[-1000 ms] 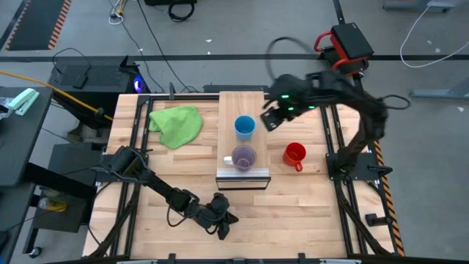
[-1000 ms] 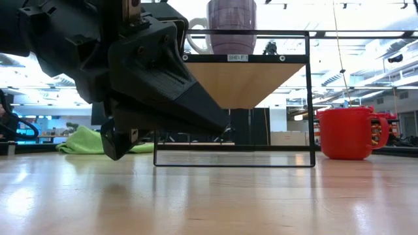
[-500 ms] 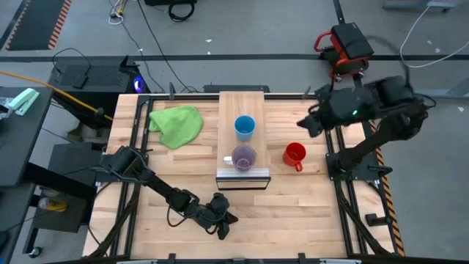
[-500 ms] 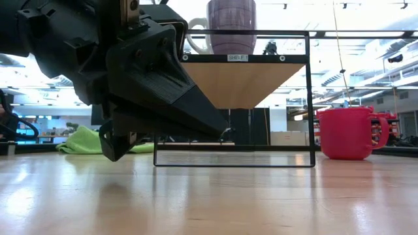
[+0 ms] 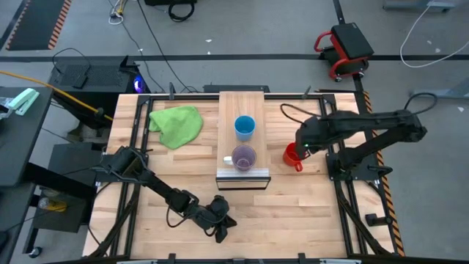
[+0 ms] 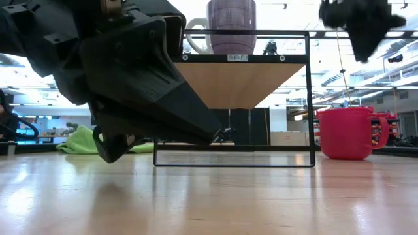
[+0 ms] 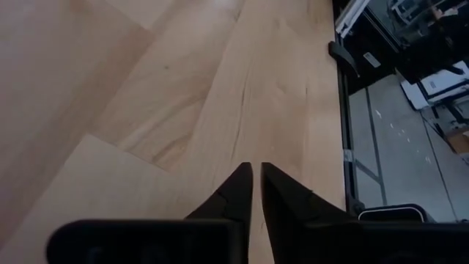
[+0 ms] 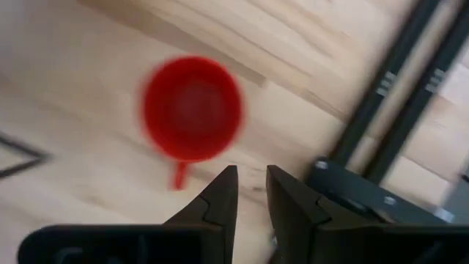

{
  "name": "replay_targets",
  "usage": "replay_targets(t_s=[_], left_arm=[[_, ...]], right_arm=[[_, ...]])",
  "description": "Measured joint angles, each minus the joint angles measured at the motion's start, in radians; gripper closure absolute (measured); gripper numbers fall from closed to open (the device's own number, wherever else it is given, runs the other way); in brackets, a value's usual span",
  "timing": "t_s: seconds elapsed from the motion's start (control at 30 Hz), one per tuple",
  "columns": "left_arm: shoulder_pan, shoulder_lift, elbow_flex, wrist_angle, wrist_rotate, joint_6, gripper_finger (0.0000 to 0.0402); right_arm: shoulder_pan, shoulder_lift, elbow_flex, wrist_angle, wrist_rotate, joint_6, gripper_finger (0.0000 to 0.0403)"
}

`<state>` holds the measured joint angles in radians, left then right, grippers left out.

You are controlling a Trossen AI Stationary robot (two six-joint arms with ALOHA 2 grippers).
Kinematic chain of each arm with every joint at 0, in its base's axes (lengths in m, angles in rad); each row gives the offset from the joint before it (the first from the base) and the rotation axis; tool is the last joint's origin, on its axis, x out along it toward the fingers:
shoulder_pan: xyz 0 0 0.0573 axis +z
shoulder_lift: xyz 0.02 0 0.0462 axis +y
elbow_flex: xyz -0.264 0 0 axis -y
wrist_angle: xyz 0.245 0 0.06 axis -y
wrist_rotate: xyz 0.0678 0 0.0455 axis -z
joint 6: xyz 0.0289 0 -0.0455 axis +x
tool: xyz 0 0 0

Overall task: Stack small to large cups/mugs on shelf
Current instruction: Put the red mug on the shelf

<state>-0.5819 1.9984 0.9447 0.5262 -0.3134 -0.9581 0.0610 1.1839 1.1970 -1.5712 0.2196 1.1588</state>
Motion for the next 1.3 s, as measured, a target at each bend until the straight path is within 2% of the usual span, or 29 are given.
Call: replay_targets(t_s=[0.2, 0.43, 0.63, 0.73, 0.87, 1.07, 1.3], left_arm=[[0.007, 0.0, 0.0, 0.001, 0.004, -0.033, 0.0356], [0.026, 0.0, 0.0, 0.002, -0.005, -0.113, 0.0356], [0.031, 0.0, 0.0, 0.002, -0.01, -0.157, 0.035], [0.03, 0.0, 0.0, 0.002, -0.011, -0.158, 0.0349], [0.029, 0.0, 0.0, 0.002, -0.011, -0.158, 0.0349], [0.028, 0.0, 0.0, 0.002, -0.011, -0.153, 0.0349], [0.028, 0.0, 0.0, 0.0, -0.011, -0.129, 0.0351]], right_arm=[[-0.112, -0.008, -0.159, 0.039, -0.008, -0.151, 0.0322], [-0.193, -0.071, -0.3, 0.263, -0.035, -0.296, 0.0322], [-0.216, -0.107, -0.37, 0.286, -0.048, -0.3, 0.0322], [-0.214, -0.121, -0.394, 0.289, -0.093, -0.254, 0.0322], [-0.155, -0.137, -0.419, 0.304, -0.128, -0.17, 0.0324], [0.019, -0.131, -0.419, 0.418, -0.152, 0.007, 0.0331], [0.197, -0.108, -0.42, 0.404, -0.056, 0.224, 0.0343]])
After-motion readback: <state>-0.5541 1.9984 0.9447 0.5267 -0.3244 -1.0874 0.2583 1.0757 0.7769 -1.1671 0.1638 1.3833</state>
